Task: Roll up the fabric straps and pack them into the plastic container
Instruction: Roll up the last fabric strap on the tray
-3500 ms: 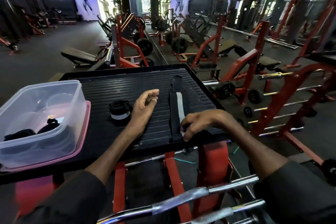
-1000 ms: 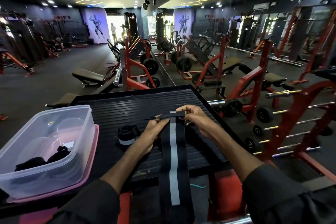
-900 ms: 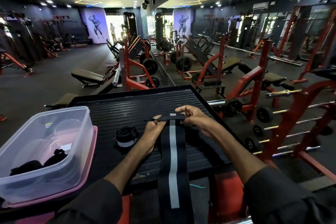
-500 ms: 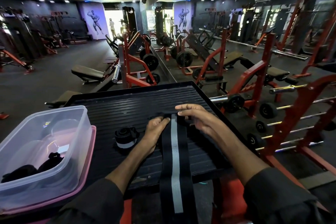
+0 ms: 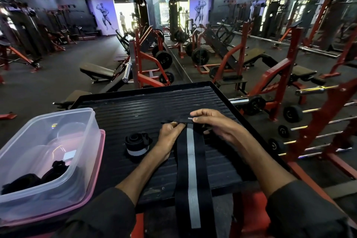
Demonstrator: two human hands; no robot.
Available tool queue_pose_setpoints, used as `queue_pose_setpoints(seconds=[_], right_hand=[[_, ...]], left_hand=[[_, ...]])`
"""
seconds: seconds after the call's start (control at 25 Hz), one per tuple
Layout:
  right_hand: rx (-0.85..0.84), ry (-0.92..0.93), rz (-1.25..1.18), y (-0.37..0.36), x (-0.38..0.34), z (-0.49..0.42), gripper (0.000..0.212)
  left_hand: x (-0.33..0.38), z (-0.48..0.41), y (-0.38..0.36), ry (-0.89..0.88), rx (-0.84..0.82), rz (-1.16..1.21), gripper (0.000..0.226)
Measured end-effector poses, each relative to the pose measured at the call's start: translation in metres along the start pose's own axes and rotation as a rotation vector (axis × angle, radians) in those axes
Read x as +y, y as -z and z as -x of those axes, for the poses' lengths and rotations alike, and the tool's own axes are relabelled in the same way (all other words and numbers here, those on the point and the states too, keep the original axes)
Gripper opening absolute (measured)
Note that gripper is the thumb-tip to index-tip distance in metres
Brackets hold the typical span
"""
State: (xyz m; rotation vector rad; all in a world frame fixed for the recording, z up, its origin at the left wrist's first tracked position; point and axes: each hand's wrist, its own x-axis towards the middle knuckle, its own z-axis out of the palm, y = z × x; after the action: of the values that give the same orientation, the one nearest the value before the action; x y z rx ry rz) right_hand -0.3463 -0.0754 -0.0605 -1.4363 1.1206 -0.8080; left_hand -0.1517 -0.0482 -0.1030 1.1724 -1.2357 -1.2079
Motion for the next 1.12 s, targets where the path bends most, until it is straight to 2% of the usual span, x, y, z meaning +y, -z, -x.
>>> queue_pose_setpoints(seconds=[0.08,0.2,0.36,0.6,0.68,0.8,0.88,1.04,1.12], right_hand=[[0.005,0.05,-0.007,0.001,0.003,-0.002,0.023],[0.046,0.189,0.024,-0.002,0.009,-0.003,0.02],[0.064,0.401,0.147,0.0,0.014,-0.005,0.019],[0.138,0.464,0.255,-0.004,0.015,-0.003,0.022],[0.134,0.447,0.232,-0.002,0.015,-0.002,0.027],[0.116,0.41,0.143,-0.004,0.014,0.001,0.035],[0.101,0.346,0.019,-0.007,0.01,0.006,0.035],[-0.017,0.077,-0.278,-0.005,-0.002,0.017,0.028],[0.035,-0.001,-0.425,-0.005,-0.002,0.015,0.025]], left_hand=[[0.002,0.0,-0.001,0.007,-0.013,-0.028,0.038],[0.005,0.001,0.0,-0.015,-0.077,-0.001,0.027],[0.016,0.005,0.007,0.005,-0.215,-0.022,0.026],[0.021,0.007,0.007,0.015,-0.152,-0.021,0.023],[0.019,0.006,0.005,-0.038,-0.112,-0.069,0.02],[0.014,0.003,0.007,-0.26,-0.074,-0.224,0.019],[0.013,0.005,0.008,-0.342,-0.057,-0.259,0.017],[0.013,0.009,0.008,-0.318,-0.052,-0.182,0.014],[0.013,0.008,0.007,-0.311,-0.058,-0.149,0.014]])
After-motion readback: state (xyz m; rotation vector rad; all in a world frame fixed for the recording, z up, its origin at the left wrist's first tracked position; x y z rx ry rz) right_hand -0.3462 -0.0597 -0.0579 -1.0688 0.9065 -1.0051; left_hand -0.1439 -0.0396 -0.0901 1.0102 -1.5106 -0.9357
